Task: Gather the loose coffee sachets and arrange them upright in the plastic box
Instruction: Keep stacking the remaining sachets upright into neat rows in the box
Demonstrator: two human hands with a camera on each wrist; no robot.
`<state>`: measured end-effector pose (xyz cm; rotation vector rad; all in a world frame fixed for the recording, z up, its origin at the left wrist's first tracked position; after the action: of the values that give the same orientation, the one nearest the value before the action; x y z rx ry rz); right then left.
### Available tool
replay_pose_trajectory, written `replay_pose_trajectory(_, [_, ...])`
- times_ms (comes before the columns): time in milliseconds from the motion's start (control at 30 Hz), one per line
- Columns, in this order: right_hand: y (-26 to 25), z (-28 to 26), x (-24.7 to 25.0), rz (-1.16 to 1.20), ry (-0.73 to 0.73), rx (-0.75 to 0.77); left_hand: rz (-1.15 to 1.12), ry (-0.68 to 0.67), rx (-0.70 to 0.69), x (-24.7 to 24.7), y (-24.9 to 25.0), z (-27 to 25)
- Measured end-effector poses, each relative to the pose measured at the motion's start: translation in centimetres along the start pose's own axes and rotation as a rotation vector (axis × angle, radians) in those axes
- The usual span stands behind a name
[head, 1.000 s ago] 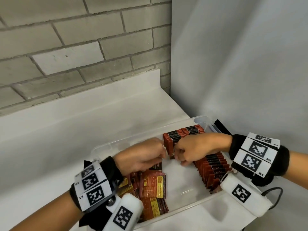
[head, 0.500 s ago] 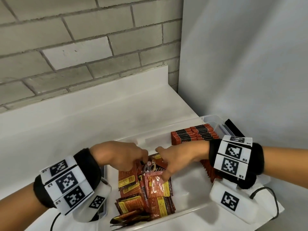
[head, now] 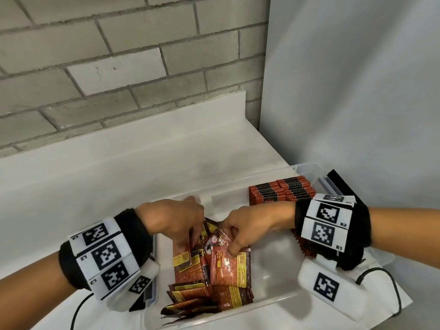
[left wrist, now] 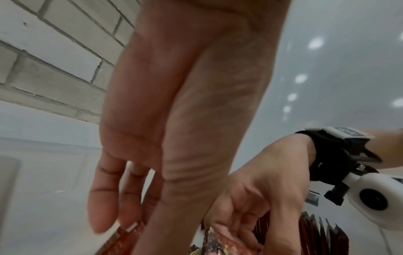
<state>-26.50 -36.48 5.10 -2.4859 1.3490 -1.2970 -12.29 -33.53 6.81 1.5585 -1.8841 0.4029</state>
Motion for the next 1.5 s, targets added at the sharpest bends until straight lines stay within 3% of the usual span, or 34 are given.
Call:
replay_pose_trajectory(133, [0.1, 0.0, -0.3, 0.166, 0.023, -0.005, -0.045, 0.0, -0.064, 0.0, -0.2, 0.0])
replay_pose_trajectory(267, [0.2, 0.0, -0.5, 0.226, -0.025, -0.027, -0.205, 0.006, -0.075, -0.4, -0.3, -0.1])
replay_pose_trajectory(533, [0.2, 0.4, -0.9, 0.345, -0.091, -0.038, -0.283, 0.015, -0.141, -0.7, -0.1, 0.0])
replay_pose_trajectory(933, [0.6, 0.4, -0.8, 0.437, -0.067, 0.013, -0.337, -0.039, -0.18, -0.6, -0.4, -0.9])
replay_pose_trajectory(1067, [1.0, -0.4, 0.3, 0.478, 0.027, 0.073, -0.476, -0.042, -0.215, 1.0, -0.9, -2.5])
replay_pose_trajectory(1200, [1.8, -1.1, 2.2, 0.606, 0.124, 0.168, -0.681, 0.094, -0.251, 3.5, -2.1, -4.4])
replay_pose_trajectory(1333, [2.7, -2.1, 4.6, 0.852, 0.236, 0.256, -0.975, 0.335, -0.314, 5.4, -2.9, -5.0])
replay_pose_trajectory(1500, [3.7, -2.1, 6.8, 1.127, 0.391, 0.3, -1.148, 0.663, -0.316, 6.8, -2.9, -3.0])
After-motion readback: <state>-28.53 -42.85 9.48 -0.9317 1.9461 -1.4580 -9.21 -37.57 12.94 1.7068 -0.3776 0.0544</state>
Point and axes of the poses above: each hand's wrist, its own z-axis towards the middle knuckle, its own x-axis out of the back of the hand, y = z × x, the point moved 2 cm from there along z, towards the middle knuckle, and after that the axes turned 12 degrees about -z, right-handed, at the moved point
